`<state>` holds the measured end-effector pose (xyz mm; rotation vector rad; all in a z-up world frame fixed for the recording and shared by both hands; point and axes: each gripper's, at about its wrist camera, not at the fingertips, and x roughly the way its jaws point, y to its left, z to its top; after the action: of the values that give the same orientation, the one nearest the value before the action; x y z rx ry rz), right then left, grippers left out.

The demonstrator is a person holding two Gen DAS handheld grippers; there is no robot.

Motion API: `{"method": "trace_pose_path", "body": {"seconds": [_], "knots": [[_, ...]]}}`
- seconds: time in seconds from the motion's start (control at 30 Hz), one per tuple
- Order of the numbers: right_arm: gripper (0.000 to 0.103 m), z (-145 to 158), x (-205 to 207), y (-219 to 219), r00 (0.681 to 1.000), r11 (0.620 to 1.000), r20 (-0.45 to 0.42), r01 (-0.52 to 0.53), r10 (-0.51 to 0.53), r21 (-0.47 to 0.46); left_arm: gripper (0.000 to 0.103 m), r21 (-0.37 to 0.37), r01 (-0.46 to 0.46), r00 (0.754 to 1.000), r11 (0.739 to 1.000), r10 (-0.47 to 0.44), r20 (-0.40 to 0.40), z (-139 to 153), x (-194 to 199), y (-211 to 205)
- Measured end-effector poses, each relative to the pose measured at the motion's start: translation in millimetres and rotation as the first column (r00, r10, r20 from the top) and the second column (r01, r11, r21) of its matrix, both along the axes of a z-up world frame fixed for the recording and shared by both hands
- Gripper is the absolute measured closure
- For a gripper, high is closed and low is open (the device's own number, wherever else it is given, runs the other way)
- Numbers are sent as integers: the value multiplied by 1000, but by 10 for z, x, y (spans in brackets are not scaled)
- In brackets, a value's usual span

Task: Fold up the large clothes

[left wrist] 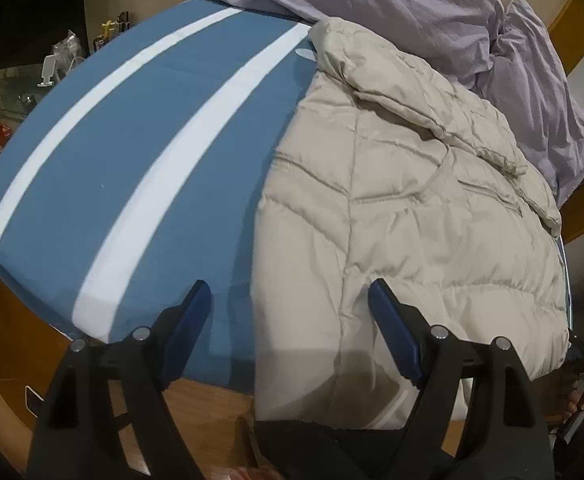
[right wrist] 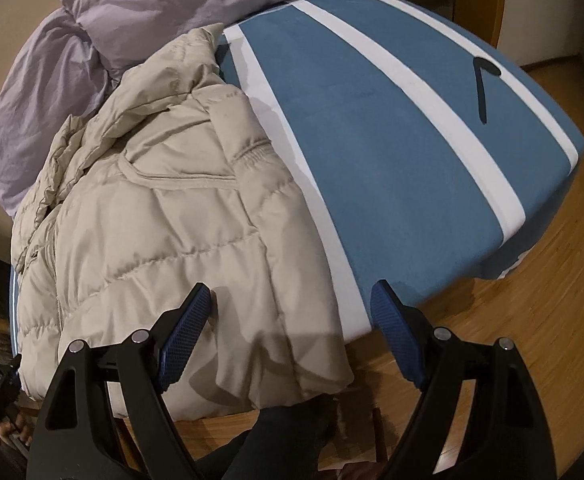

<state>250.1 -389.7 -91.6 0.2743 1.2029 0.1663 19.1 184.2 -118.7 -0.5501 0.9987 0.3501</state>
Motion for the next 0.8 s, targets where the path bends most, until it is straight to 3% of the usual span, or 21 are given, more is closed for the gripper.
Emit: {"method": "trace_pose_path", "body": {"seconds": [0.13,0.23,0.37,0.53,0.67,0.8], "knots": [[23,-36,0,-36,1000,999,-9,4,-4,44,22,-5,9,1000,1000,-9,5,-43,-7,-69],[37,-31,-11,-8,1000,998,-6,-16,17,61,23,-13,16,1000,1000,-16,11,-39,-5,-109],[53,-42,-34,24,999,994,-10,-33,34,104,37,-37,37,999,999,-36,25,-39,-1,-184],[69,-58,-65,41,999,988,-11,-42,44,146,46,-43,45,999,998,-44,28,-38,-8,-276],[87,-23,-89,42,998,986,14,-57,55,159,62,-50,41,999,998,-39,36,-20,-11,-293],[91,57,-92,69,997,987,42,-67,61,149,79,-60,39,998,997,-35,60,37,-37,-289]]}}
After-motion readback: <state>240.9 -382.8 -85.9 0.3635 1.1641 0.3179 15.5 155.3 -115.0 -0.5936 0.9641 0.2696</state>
